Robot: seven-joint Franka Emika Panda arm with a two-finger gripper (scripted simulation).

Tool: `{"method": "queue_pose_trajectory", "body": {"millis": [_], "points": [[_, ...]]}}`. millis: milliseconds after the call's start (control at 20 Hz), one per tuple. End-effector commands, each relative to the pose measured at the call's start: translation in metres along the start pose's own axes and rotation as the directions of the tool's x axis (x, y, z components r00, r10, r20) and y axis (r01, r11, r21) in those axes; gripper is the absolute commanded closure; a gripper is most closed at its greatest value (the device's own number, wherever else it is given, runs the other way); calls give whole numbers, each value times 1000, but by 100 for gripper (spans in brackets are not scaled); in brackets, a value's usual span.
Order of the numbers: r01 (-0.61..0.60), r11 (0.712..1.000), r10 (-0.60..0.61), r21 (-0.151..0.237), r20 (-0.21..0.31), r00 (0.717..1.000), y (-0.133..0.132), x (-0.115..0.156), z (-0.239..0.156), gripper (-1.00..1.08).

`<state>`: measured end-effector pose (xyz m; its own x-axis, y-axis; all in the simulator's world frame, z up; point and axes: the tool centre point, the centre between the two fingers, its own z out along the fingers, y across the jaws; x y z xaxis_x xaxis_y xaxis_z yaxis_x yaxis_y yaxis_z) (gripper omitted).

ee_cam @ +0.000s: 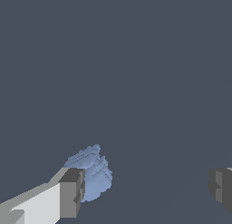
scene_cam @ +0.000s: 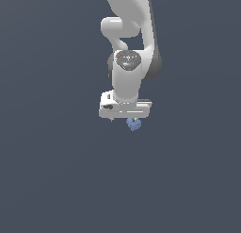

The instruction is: Pick up the object and move it to a goal position.

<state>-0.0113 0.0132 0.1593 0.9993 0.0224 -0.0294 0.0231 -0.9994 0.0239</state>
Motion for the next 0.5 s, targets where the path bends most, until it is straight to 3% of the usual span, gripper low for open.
{"method": "queue_pose_trajectory", "body": {"millis": [0,450], "points": [[0,1000,0,0,0,1000,0,0,0,-92],[-44,999,45,31,-10,999,2,7,-3,-92]]}}
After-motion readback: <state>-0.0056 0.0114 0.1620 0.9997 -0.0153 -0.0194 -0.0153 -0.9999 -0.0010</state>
